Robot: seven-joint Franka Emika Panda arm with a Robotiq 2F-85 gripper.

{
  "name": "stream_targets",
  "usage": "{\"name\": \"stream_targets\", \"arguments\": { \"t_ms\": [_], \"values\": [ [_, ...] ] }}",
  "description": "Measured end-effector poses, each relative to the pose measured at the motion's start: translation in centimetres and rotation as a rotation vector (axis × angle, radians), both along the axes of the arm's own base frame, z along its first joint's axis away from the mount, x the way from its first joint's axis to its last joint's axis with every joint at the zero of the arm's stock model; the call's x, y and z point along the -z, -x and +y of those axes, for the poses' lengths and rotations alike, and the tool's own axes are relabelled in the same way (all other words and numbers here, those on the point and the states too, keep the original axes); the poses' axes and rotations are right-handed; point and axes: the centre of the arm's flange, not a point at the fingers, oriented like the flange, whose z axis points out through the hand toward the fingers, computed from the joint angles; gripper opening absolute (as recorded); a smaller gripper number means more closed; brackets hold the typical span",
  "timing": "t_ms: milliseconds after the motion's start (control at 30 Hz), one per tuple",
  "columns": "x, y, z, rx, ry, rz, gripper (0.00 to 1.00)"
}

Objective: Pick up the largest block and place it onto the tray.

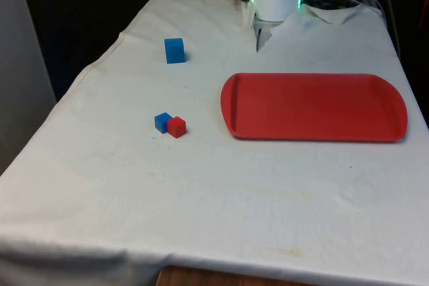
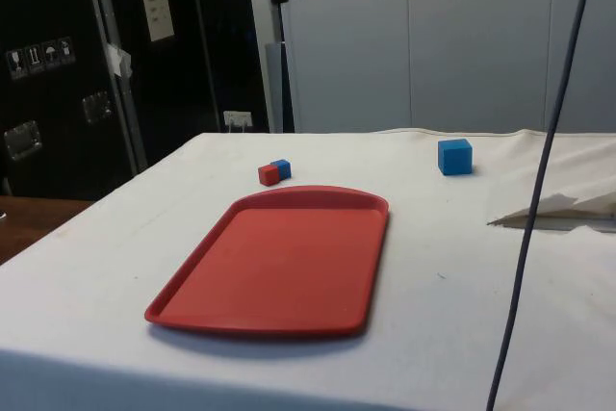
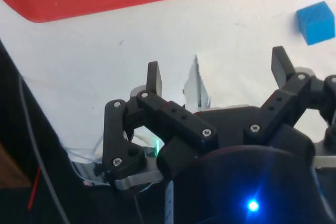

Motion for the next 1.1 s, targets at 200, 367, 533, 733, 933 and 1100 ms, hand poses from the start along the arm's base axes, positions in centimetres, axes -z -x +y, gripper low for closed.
{"name": "stream_targets", "arguments": {
  "t_ms": [200,367,533,733,933,1100],
  "values": [
    [0.0,1.0,-1.0,-0.011,0.022,0.004,1.00],
    [0.0,1.8,-1.7,-0.024,0.036,0.008,1.00],
    [0.0,2.7,-2.6,-0.034,0.051,0.012,1.00],
    [0.0,3.9,-3.5,-0.047,0.068,0.015,1.00],
    [0.1,4.5,-4.2,-0.056,0.076,0.019,1.00],
    [0.5,5.6,-5.1,-0.069,0.087,0.028,1.00]
  ]
}}
